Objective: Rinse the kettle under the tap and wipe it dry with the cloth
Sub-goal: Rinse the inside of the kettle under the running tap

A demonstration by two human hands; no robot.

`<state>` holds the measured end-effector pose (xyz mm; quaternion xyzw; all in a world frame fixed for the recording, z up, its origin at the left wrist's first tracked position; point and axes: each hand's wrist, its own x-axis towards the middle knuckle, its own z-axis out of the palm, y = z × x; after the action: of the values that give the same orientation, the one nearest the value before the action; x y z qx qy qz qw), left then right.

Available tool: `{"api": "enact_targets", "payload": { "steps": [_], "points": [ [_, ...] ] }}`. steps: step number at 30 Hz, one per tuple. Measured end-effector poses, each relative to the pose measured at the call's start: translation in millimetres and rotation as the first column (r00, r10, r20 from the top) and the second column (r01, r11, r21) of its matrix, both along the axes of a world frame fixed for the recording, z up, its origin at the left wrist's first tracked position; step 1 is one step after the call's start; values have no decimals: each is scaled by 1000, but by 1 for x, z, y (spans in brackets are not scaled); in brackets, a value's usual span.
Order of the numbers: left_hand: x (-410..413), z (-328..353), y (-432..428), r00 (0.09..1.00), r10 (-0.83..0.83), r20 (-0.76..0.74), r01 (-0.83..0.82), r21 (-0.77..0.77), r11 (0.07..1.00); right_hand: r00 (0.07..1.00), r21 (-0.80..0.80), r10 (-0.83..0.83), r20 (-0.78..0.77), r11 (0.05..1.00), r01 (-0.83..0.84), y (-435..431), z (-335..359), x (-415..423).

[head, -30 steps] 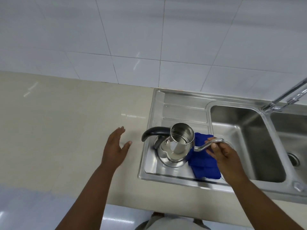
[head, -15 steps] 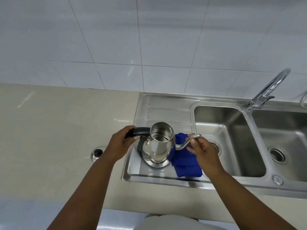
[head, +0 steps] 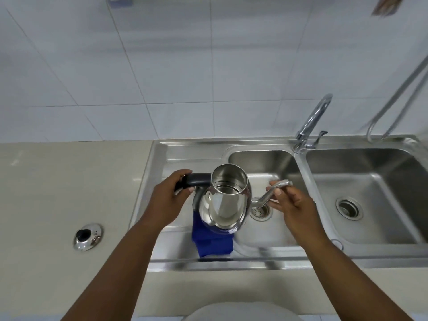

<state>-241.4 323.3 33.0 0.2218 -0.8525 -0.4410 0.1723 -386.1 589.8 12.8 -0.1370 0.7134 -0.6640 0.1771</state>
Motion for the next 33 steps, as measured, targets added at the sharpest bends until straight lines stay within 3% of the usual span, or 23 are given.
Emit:
{"api": "enact_targets", "payload": {
  "steps": [11, 20, 24, 28, 30, 33],
  "points": [
    [-106, -29, 82, 993, -98, 63, 97, 15, 995, 996, 77, -88, 17, 993, 87, 85, -20, -99],
    [-170, -53, 102, 988, -61, 144, 59, 17, 998, 978, 79, 20, 206, 996, -37, 100, -41, -180],
    [-188, -60, 98, 989, -25, 145, 24, 7, 1000, 970, 66, -51, 238, 997, 37, 99, -32, -227],
    [-199, -61, 96, 989, 16, 150, -17, 3, 1000, 995, 257, -99, 18, 962, 92, 81, -17, -284],
    [-204, -61, 94, 987, 28, 156, -27, -11, 1000, 994, 452, 15, -110, 891, 36, 66, -5, -304],
    [-211, -60, 92, 985, 48, 163, -46, -11, 999, 971, 601, 200, -129, 795, -84, 44, 8, -318]
  ]
}}
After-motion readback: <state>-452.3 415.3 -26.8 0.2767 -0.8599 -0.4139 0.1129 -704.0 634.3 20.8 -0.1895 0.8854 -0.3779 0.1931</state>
